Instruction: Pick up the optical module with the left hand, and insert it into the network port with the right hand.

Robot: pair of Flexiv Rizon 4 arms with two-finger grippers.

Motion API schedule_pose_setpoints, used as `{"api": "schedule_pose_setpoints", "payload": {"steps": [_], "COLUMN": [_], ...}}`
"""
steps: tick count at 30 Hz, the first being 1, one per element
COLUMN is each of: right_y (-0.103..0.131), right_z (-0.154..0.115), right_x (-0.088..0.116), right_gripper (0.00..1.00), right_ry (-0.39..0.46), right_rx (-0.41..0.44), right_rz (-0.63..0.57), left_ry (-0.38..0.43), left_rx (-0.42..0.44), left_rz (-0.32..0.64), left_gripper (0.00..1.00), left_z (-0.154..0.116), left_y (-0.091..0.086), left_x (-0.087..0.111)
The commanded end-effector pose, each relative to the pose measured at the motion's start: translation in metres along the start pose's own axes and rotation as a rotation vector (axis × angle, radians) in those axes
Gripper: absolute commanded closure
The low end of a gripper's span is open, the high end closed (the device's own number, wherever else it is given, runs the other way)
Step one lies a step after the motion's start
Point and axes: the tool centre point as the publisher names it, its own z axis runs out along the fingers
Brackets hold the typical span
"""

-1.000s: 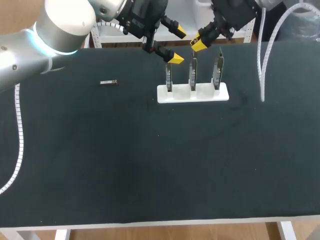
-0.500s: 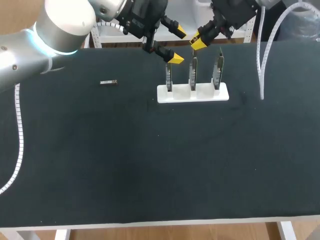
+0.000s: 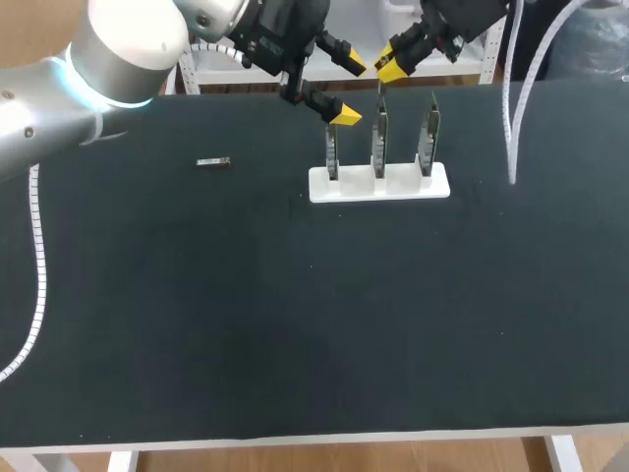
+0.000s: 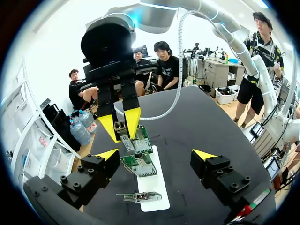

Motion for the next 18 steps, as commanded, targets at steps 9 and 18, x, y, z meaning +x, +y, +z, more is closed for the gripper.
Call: {"api": "schedule_pose_setpoints", "payload": {"steps": [9,18], "right_y": [0.0065,0.0065], "right_z": [0.0001,0.0013], "right_x": [0.0001,0.0011], "right_gripper": [1.0,1.0], "right_ry": [0.0,0.001], "right_rx": [0.014,0.015], "right_rz": [-0.001,0.003], "left_ry": [0.003,0.003], "left_rx": [0.0,0.0], "left_rz": [0.001,0.001], "left_gripper": [0.0,0.0], "left_z": [0.0001,0.0001], "left_y": [0.0001,0.0001], "left_x": [-0.0003,-0.0003]}}
